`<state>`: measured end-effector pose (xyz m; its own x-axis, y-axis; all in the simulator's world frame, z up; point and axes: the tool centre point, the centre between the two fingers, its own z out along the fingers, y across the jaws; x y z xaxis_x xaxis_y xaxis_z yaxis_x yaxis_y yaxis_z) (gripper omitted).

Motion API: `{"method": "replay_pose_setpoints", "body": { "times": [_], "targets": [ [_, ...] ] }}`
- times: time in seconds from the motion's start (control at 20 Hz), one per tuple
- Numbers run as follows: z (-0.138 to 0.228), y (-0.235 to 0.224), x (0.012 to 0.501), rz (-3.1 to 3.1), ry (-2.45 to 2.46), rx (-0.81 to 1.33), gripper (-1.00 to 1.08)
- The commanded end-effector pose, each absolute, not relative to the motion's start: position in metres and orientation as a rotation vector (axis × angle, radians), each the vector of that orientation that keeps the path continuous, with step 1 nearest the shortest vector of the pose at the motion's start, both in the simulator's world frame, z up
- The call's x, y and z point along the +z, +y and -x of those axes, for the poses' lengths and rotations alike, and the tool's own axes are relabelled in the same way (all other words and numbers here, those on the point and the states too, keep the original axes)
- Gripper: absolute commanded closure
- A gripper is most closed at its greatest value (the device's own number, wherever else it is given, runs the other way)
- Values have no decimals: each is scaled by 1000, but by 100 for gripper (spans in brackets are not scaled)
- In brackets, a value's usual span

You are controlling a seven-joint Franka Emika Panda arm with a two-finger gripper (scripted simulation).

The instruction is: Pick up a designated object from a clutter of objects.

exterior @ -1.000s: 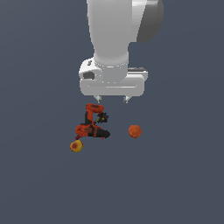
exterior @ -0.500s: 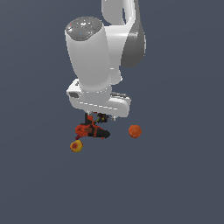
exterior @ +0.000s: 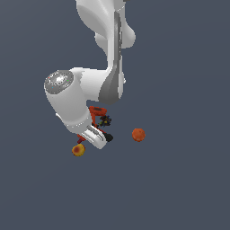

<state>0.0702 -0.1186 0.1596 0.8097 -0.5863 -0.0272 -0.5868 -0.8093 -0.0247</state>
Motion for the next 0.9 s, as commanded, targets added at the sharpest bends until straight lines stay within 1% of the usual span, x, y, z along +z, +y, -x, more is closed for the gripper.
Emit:
{"method": "replay_pose_setpoints", "body": {
  "times": [0.0,0.4,0.85],
  "targets": [
    [-73,-137,138,2924,1078,20,-92],
    [-74,-176,94,2849,1311,4,-92],
    [-73,-183,84,2834,1355,3,-92]
  ]
}}
